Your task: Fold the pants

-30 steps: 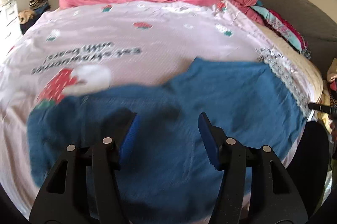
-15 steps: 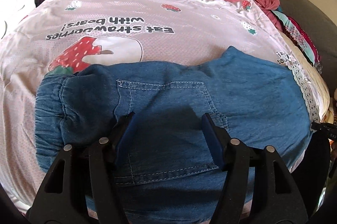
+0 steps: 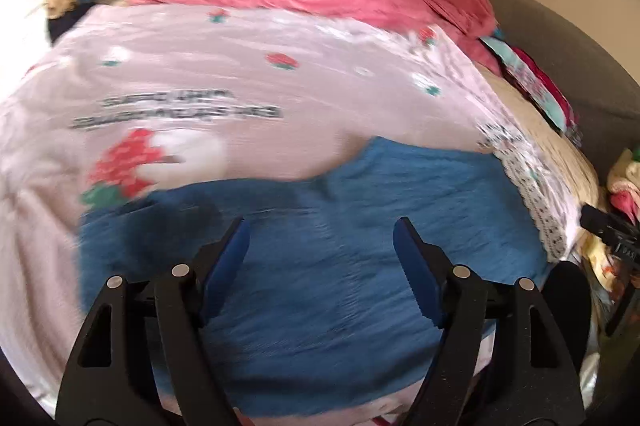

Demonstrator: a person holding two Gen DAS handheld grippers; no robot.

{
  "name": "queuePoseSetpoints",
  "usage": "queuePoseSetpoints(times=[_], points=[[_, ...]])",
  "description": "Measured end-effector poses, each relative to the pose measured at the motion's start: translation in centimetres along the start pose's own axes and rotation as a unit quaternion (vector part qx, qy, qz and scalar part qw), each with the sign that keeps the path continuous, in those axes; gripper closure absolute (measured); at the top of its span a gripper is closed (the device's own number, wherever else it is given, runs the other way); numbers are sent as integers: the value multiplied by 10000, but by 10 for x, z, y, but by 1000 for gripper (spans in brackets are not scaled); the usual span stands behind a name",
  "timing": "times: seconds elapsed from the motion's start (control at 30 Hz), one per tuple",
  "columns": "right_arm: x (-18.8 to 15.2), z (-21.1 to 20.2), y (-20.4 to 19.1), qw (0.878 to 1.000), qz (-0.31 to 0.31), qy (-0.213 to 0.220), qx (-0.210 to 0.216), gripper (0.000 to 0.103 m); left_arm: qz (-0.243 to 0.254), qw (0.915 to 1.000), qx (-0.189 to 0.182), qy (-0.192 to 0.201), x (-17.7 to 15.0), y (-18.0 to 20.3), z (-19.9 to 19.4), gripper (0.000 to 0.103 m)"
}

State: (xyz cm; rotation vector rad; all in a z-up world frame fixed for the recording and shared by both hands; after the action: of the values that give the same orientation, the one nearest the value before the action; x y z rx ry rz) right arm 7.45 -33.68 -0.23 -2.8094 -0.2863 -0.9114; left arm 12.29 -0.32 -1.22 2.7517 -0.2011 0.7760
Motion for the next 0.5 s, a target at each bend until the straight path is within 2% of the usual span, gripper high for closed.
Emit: queuePoseSetpoints(times=[0.1,0.17,0.23,0.27,0.3,0.33,0.37,0.4,0.5], points=[[18,33,-47,9979,-538,-220,278,34,152,9982,-409,-404,10,21,33,36],[25,58,-66,9961,-675,-475,306,34,119,9974,-316,-636,13,21,53,36],[28,84,-74,9943,-779,-701,214,34,32,9974,-28,-720,14,8,66,36],[27,99,-69,9934,-785,-830,-107,34,-114,9972,37,-745,13,-3,69,36],[23,111,-61,9919,-717,-986,-349,30,-248,9972,-118,-691,12,-10,67,36],[22,117,-53,9908,-608,-1095,-512,20,-391,9970,-258,-608,11,-17,64,37],[19,121,-43,9910,-417,-1133,-570,11,-447,9973,-208,-550,10,-24,61,37],[20,120,-32,9934,-71,-1114,-282,11,-479,9976,-174,-477,9,-30,57,38],[22,119,-22,9945,213,-1022,-40,11,-614,9968,-315,-402,4,-41,53,49]])
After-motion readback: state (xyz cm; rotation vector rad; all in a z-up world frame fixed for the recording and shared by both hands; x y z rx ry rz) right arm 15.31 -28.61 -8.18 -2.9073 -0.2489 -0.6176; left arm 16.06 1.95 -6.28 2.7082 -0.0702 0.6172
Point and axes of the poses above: each gripper's, at about its wrist camera, not at the fingertips, and z roughly the way its jaws point, y to its right, x to its top, the point moved 6 cm from there along z, roughly the way its jaws point, and after that the axes turned 10 degrees about -y, right-handed, at the moved point
